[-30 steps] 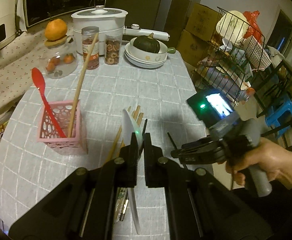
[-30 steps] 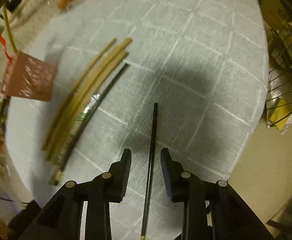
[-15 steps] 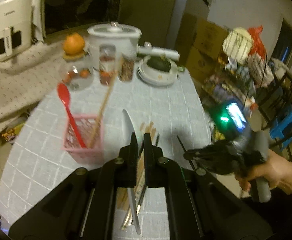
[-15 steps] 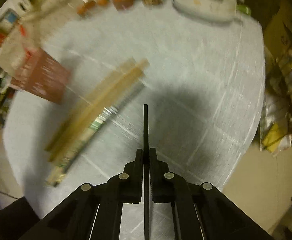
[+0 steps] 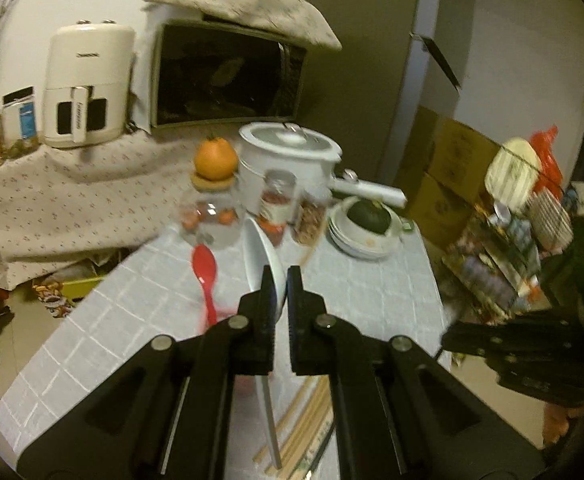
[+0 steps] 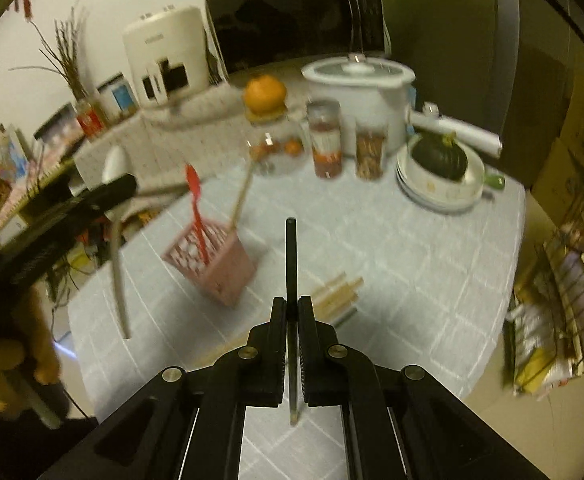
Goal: Organize utensils
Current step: 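Lift the white spoon toward the pink basket with the left tool while the right carries the chopstick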
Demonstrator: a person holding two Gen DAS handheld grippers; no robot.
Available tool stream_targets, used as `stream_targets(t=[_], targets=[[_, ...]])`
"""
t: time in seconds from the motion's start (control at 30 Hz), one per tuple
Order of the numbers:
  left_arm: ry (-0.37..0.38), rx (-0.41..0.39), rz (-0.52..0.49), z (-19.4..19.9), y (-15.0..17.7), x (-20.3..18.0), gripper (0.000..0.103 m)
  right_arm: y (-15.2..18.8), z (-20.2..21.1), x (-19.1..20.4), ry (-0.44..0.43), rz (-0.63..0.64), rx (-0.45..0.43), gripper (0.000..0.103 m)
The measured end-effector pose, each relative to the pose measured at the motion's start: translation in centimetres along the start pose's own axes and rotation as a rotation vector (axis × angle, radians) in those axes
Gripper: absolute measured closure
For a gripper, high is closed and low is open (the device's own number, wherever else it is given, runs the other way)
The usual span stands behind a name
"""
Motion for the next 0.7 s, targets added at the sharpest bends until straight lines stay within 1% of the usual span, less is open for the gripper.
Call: stream_targets(t=[0.2,0.43,0.5,0.6,0.7], targets=[[-0.05,-0.076,0.065,-1.1,-1.6,2.0,0.097,-2.7,1.7,1.3,-0.021,-0.001,-0.077,0.098],[-0.084,-0.201,0.065,-1.2,-3.6,2.8,0.097,-5.0,2.4,2.8,-0.048,0.007,-0.115,0.098],[-0.088,-0.217,0.078,-1.5,-3.7,3.2,0.097,-5.4,2.6,3.1,-0.056,0.004,-0.126,0.098],[-0.093,-0.22,0.112,-2.5,-3.4,4.2,0.097,-5.8,2.8,3.4,-0.065,-0.001,-0.137,0.098],[-0.122,-0.234,0.114,-3.1,-3.3,4.8,0.097,-6.1,3.2,3.8,-0.068,0.002,-0.15,0.098]])
Point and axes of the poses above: each gripper's, at about its wrist camera, not at the fingertips, and z roughly against the way its jaws point, x to its left, y to its underside, the point moved 9 cm from there along -z, roughly the way its jaws point, and after that the axes turned 2 degrees about z, right-handed, at the moved point
